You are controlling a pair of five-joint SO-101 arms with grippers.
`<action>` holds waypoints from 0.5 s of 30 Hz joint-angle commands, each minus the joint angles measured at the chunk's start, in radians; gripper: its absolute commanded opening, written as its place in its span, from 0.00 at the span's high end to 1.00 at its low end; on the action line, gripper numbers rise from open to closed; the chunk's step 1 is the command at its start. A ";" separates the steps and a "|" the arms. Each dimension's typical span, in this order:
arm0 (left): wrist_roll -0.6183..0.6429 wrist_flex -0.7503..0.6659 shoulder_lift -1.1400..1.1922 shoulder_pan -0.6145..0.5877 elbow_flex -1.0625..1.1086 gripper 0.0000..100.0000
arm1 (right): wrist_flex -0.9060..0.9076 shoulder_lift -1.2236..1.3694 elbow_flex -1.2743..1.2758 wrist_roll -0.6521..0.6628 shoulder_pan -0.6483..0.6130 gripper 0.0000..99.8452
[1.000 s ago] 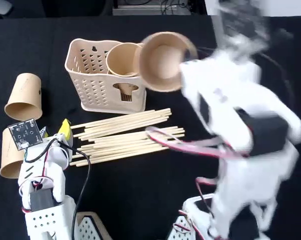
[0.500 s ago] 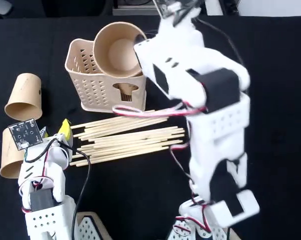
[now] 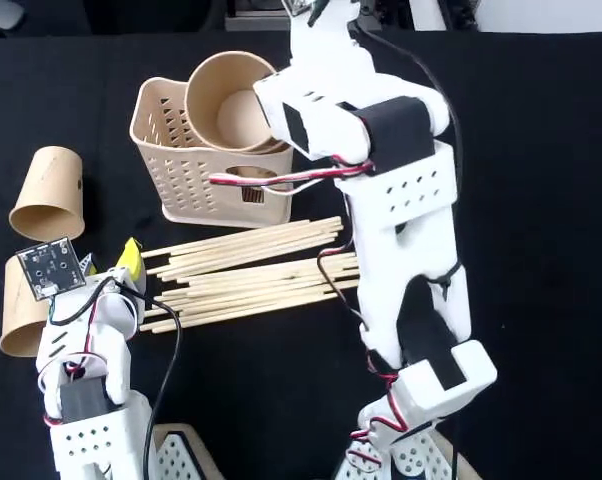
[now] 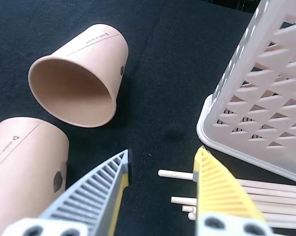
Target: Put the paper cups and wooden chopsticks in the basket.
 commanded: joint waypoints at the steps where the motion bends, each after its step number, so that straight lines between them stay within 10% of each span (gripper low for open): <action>1: -0.011 0.000 -0.008 -0.001 -0.002 0.78 | 0.009 -0.001 -0.041 -0.009 0.049 0.99; 15: -0.011 0.000 -0.008 -0.001 -0.002 0.78 | 0.029 0.185 -0.048 -0.026 0.068 0.96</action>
